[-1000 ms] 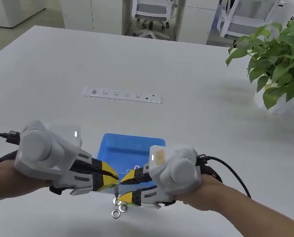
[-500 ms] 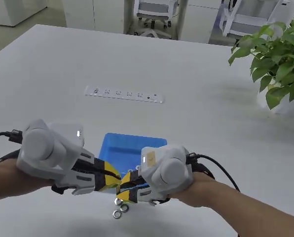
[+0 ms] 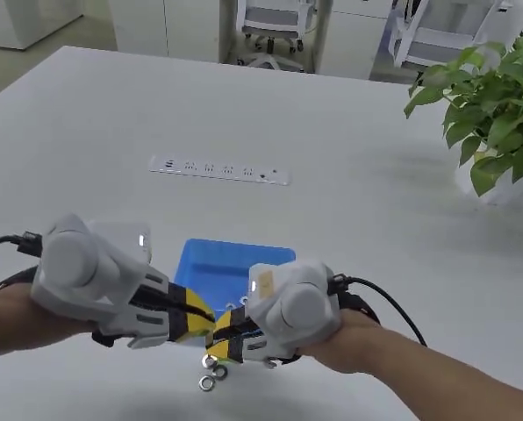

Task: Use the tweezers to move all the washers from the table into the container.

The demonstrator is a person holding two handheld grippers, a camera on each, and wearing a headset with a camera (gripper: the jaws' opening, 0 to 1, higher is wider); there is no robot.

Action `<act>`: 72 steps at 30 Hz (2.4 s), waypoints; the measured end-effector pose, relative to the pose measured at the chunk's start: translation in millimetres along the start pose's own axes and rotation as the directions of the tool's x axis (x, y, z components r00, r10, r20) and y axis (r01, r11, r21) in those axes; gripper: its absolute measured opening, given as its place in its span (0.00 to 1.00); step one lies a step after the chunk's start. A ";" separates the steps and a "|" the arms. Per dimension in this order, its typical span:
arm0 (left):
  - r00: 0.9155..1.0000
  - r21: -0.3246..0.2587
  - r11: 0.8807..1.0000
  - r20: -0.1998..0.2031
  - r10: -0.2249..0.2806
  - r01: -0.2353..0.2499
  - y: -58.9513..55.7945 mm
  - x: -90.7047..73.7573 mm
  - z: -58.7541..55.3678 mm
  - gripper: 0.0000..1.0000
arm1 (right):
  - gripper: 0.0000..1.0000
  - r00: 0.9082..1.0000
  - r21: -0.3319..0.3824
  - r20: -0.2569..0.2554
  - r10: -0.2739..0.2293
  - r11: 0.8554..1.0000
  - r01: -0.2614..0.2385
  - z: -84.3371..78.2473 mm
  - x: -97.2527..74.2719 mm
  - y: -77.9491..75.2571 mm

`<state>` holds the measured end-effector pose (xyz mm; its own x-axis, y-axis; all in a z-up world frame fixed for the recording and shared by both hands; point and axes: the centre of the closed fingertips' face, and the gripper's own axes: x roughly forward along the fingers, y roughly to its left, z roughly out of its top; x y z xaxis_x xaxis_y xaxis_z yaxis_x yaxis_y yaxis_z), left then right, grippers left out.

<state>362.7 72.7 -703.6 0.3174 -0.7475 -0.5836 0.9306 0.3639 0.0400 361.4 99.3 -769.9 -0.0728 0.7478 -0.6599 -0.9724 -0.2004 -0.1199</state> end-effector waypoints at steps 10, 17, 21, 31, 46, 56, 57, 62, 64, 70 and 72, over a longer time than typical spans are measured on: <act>1.000 0.015 1.000 -0.009 0.005 -0.005 -0.4 0.7 3.4 0.07 | 0.09 1.000 0.026 0.013 -0.019 0.999 0.019 1.1 -1.4 -2.4; 1.000 0.006 1.000 0.009 0.018 -0.018 0.0 -2.1 8.7 0.11 | 0.09 0.999 0.034 0.020 -0.026 0.999 0.025 7.6 -6.0 -2.5; 0.999 -0.012 0.999 0.039 0.035 -0.034 1.8 -6.8 14.6 0.15 | 0.09 1.000 0.020 0.015 -0.017 1.000 0.017 10.5 -8.1 -0.9; 0.989 -0.084 0.995 0.134 0.068 -0.057 -3.8 -22.2 22.0 0.34 | 0.09 0.999 0.015 0.040 -0.011 1.000 0.010 25.3 -18.4 0.5; 0.971 -0.198 0.969 0.156 0.181 -0.148 -1.5 -41.4 4.8 0.75 | 0.09 0.999 0.009 0.039 0.002 1.000 -0.002 38.4 -40.1 -4.7; 0.969 -0.216 0.962 0.150 0.198 -0.164 -1.5 -41.8 3.4 0.89 | 0.09 0.998 0.017 0.052 -0.024 1.000 0.023 44.6 -58.3 -21.1; 0.968 -0.218 0.962 0.151 0.202 -0.167 -1.1 -42.1 3.7 0.90 | 0.09 0.998 0.020 0.055 -0.028 0.999 0.027 44.9 -59.5 -23.2; 0.965 -0.225 0.958 0.153 0.214 -0.177 1.0 -43.5 4.5 0.97 | 0.09 0.997 0.025 0.062 -0.054 0.998 0.053 45.1 -65.0 -34.1; 0.964 -0.227 0.957 0.153 0.218 -0.181 1.8 -43.9 4.5 0.98 | 0.09 0.996 0.023 0.062 -0.071 0.997 0.069 43.7 -66.6 -40.0; 0.963 -0.228 0.956 0.150 0.222 -0.184 2.8 -44.5 3.9 0.99 | 0.09 0.994 0.023 0.059 -0.095 0.995 0.094 38.8 -66.7 -51.3; 0.963 -0.229 0.955 0.148 0.224 -0.187 3.6 -45.0 3.3 0.99 | 0.09 0.994 0.022 0.053 -0.099 0.995 0.098 36.2 -65.0 -54.8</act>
<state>352.4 105.8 -674.5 0.5412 -0.7206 -0.4334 0.7878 0.6147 -0.0383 411.4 84.6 -693.6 0.0121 0.7966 -0.6044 -0.9795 -0.1123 -0.1675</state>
